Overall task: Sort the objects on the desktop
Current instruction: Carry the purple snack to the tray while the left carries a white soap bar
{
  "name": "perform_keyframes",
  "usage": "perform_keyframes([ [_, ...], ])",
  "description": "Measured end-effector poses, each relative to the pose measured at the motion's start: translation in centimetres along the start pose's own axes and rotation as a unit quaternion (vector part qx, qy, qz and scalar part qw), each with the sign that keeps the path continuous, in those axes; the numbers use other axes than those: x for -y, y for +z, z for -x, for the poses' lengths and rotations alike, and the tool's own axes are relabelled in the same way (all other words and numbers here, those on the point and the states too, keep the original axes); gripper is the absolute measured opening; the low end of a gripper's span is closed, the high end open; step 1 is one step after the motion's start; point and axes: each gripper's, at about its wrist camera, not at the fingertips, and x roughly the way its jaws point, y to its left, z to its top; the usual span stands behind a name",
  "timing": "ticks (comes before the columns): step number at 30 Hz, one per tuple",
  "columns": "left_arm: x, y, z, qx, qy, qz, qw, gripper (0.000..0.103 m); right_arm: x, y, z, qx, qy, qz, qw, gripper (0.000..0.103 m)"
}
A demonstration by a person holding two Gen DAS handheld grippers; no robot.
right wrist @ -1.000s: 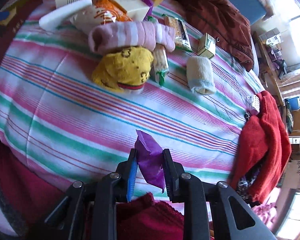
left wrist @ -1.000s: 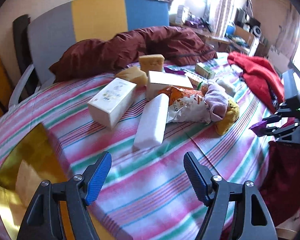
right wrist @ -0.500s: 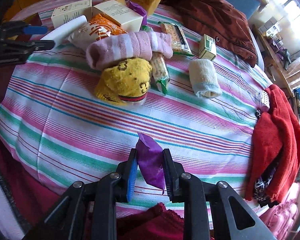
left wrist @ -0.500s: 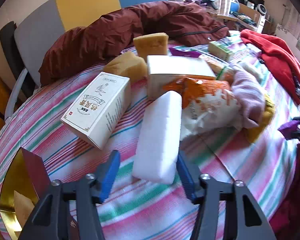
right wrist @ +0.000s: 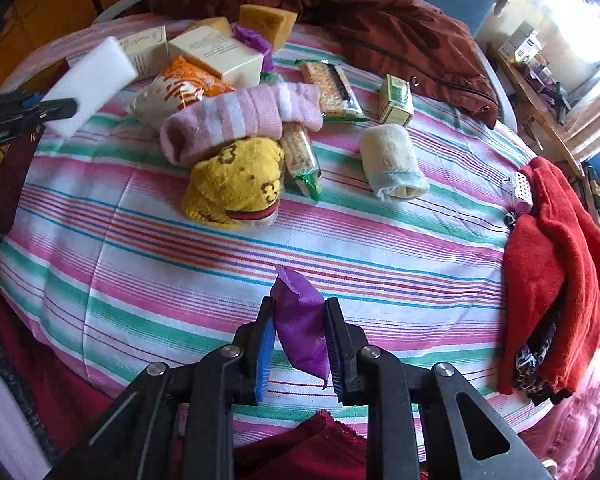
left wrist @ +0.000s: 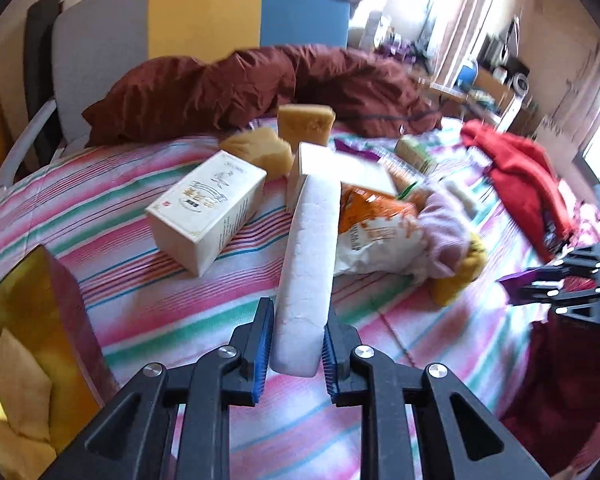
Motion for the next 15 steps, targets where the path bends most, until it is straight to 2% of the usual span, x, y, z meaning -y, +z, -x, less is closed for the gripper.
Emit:
perform_keyframes([
  [3,-0.3,-0.7,2.1,0.015,-0.01,0.016,0.9997,0.021,0.0,0.0,0.3,0.009,0.004,0.0,1.0,0.024],
  [7,-1.2,-2.0,5.0,0.038,-0.004,0.029,0.9989,0.022,-0.8,0.0,1.3,0.023,0.01,0.0,1.0,0.024],
  [15,-4.5,-5.4,9.5,0.066,0.014,0.072,0.9951,0.022,-5.9,2.0,5.0,0.076,0.027,0.048,0.996,0.024],
])
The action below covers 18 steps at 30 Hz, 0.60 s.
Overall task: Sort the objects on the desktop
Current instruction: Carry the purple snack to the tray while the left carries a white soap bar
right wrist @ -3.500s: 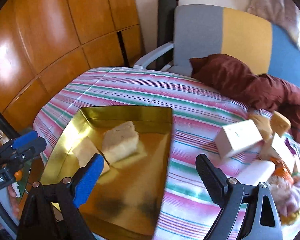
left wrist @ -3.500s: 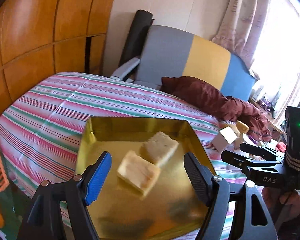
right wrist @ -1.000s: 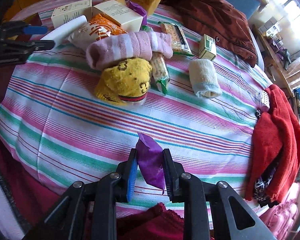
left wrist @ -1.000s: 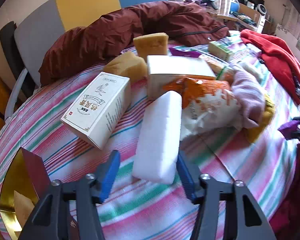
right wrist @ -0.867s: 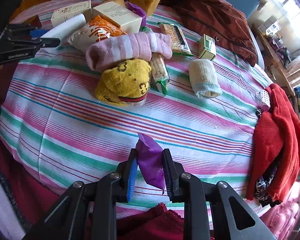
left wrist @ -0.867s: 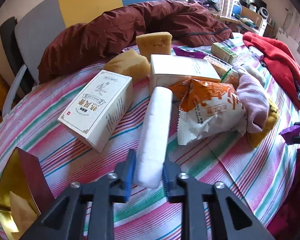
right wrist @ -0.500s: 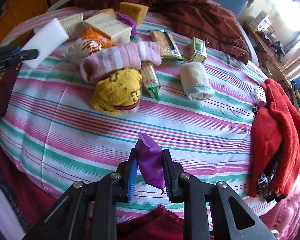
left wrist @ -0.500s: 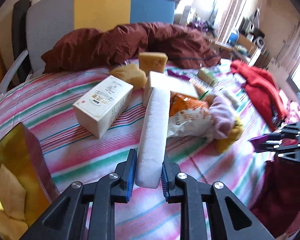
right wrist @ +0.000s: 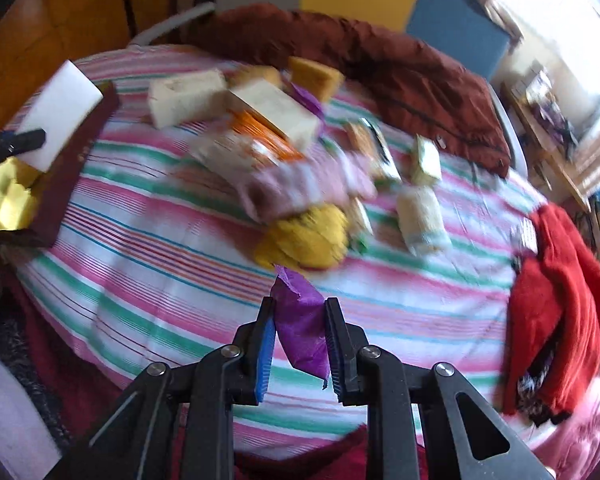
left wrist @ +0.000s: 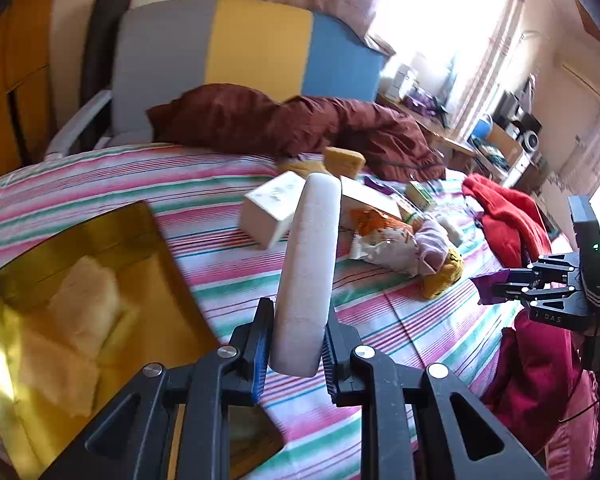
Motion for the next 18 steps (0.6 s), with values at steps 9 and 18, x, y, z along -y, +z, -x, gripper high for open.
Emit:
perform_keyframes([
  [9,-7.1,-3.4,5.3,0.035,0.054,0.084,0.9943,0.022,-7.9,4.7,2.8,0.068,0.061,0.06,0.994,0.024],
  [18,-14.4,-4.5,7.8,0.05,0.143,0.137,0.9789,0.022,-16.9,10.3,2.6,0.101,0.156,0.108,0.977,0.024],
])
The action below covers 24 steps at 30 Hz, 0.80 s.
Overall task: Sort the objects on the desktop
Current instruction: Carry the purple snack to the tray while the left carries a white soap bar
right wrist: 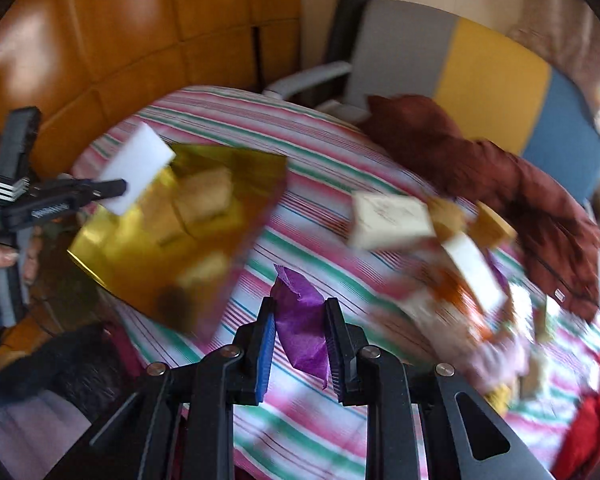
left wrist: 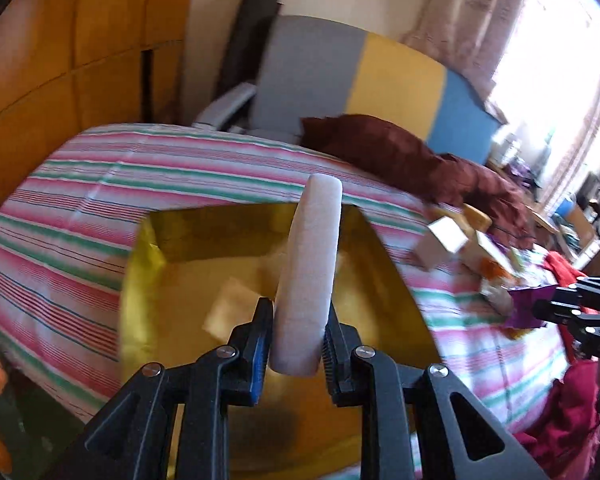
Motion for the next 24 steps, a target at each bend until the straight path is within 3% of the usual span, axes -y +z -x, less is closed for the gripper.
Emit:
perform_keyframes([
  [3,-2.2,0.9,-0.5,0.007,0.025,0.012,0.9996,0.024,-2.5,3.2,-1.8,0.011,0.03,0.012,0.999,0.024],
  [5,-3.4,1.4,-1.1,-0.002,0.032,0.017,0.9993,0.031,-4.2,5.4,-2.9,0.02,0.047,0.018,0.999,0.024],
  [7,-4.2,1.6,-1.3,0.0,0.035,0.033,0.9988,0.047,-5.6,7.7,-3.9,0.036,0.06,0.012,0.997,0.025],
  [9,-5.0,1.3,-1.2,0.001,0.034,0.049,0.9982,0.053,-6.3,9.8,-4.7,0.053,0.083,-0.006,0.995,0.027],
  [11,-5.5,0.8,-1.0,0.006,0.041,0.06,0.9973,0.054,-6.8,11.3,-5.3,0.073,0.104,-0.024,0.992,0.033],
  [12,-5.7,0.4,-0.8,0.007,0.046,0.061,0.9971,0.054,-6.8,11.7,-5.5,0.077,0.106,-0.031,0.991,0.046],
  [13,-5.8,0.1,-0.6,0.009,0.048,0.061,0.9969,0.054,-7.1,12.0,-5.7,0.082,0.106,-0.036,0.99,0.055],
  [20,-6.8,-2.3,0.2,0.012,0.048,0.079,0.9956,0.054,-8.3,10.3,-7.6,0.066,0.095,-0.03,0.993,0.065],
  [24,-6.7,-3.1,-0.1,0.005,0.05,0.085,0.9951,0.053,-8.3,8.7,-8.2,0.068,0.072,-0.028,0.995,0.084],
])
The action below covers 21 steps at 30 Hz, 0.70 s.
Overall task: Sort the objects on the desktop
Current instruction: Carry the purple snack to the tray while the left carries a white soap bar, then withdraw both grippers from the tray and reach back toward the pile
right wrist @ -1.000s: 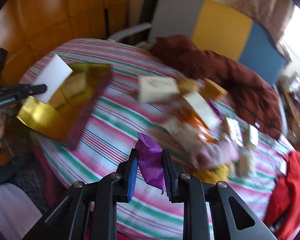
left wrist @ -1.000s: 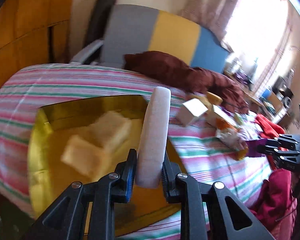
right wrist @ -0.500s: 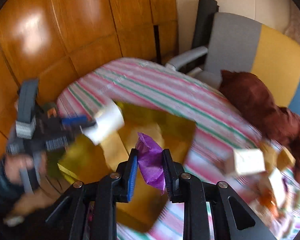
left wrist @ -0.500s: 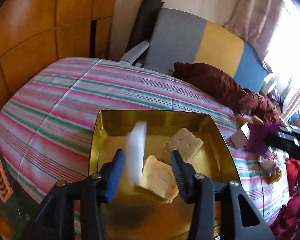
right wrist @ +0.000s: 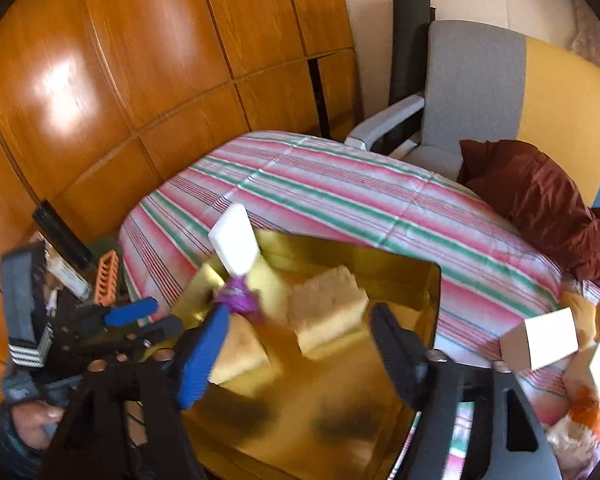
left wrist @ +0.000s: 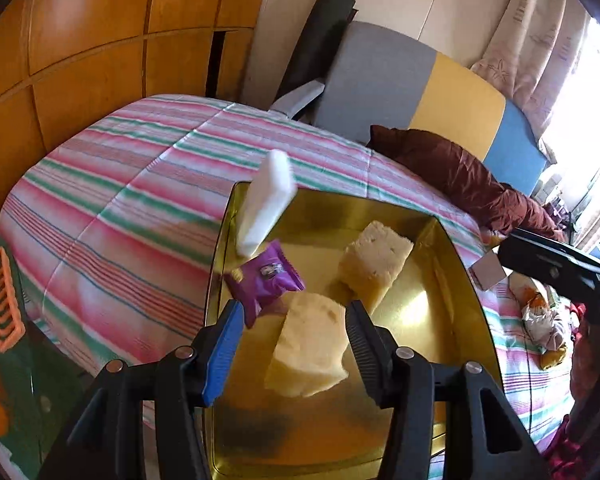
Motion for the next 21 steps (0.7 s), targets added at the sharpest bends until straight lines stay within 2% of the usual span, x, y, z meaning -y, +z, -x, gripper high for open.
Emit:
perform_keyframes([
  [3,0.2,-0.4,-0.2,-0.005,-0.007,0.004,1.0,0.052,-0.1,-0.9,0.4,0.01,-0.02,0.006,1.0,0.095],
  [6,0.7,-0.8,0.0,-0.004,-0.008,-0.003,1.0,0.052,-0.4,-1.6,0.6,0.017,-0.056,0.016,0.998,0.1],
  [12,1.8,-1.0,1.2,0.011,-0.006,-0.022,0.9997,0.055,-0.7,-2.6,1.0,0.028,-0.103,0.019,0.994,0.102],
  [18,2.4,-1.5,1.3,0.01,-0.002,-0.032,0.9994,0.068,-1.2,-3.6,1.6,0.045,-0.148,0.027,0.988,0.103],
  [21,2.7,-1.8,1.4,0.007,-0.001,-0.032,0.9995,0.07,-1.2,-4.1,1.9,0.047,-0.143,0.024,0.988,0.103],
])
